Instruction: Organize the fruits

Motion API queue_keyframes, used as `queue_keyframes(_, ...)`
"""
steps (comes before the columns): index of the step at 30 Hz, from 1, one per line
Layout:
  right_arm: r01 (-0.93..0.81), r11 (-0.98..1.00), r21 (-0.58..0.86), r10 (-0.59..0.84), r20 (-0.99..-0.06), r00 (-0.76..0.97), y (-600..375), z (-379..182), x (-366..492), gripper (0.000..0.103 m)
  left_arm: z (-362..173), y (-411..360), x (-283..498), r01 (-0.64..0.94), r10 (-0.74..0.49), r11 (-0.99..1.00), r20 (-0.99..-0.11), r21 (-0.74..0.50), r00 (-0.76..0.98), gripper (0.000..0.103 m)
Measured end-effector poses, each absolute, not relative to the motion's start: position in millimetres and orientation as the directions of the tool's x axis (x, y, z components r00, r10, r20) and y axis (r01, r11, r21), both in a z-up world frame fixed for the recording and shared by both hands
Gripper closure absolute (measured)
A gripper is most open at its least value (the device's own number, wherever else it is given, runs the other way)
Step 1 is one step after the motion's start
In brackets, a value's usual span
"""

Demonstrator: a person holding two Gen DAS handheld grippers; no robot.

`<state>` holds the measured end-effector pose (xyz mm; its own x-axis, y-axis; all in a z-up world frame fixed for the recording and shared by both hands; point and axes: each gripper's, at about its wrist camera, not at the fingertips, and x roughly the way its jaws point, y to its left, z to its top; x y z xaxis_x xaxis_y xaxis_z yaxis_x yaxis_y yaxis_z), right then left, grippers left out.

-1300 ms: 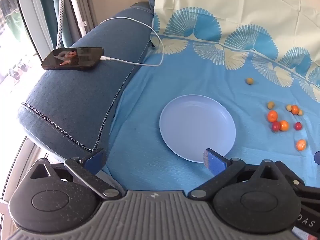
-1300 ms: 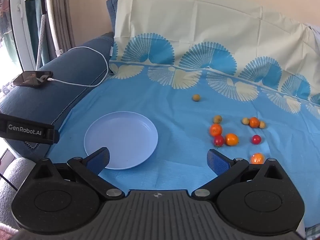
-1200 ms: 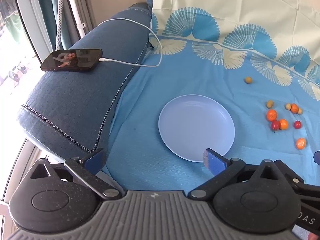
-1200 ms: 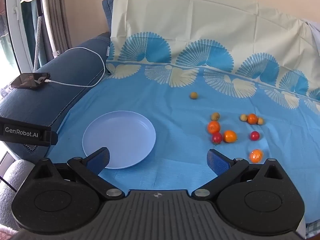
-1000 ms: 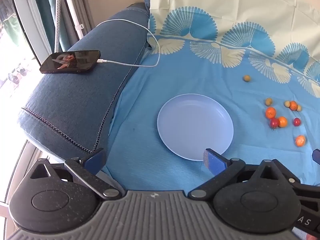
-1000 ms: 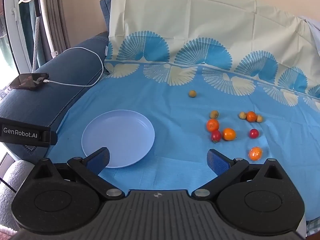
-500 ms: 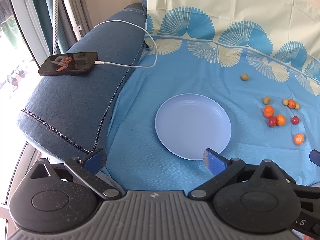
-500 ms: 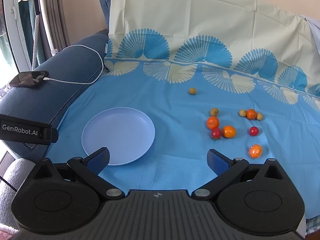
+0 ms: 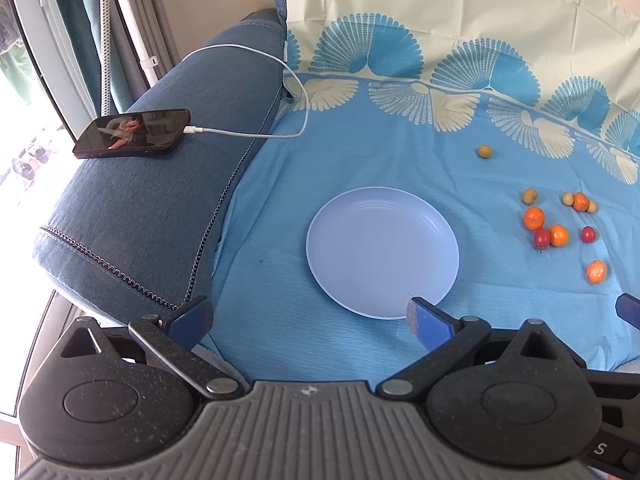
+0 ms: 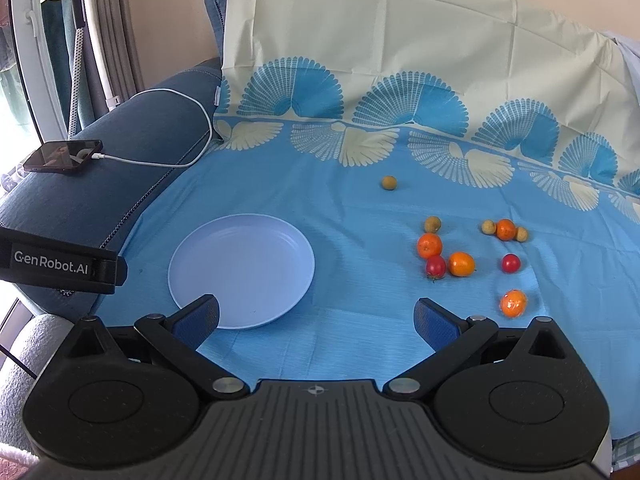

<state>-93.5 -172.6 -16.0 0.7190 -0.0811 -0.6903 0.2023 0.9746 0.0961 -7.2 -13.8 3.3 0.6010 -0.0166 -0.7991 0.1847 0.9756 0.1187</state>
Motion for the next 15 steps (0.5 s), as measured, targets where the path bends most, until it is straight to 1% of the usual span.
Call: queue_keyframes(15, 0.204, 0.974, 0.1, -0.078, -0.694, 0.715, -171.8, -15.4, -94.2, 0.0, 5.3, -14.5, -8.7, 0.186, -0.015, 0.975, -0.799, 0.122, 0.602, 0.0)
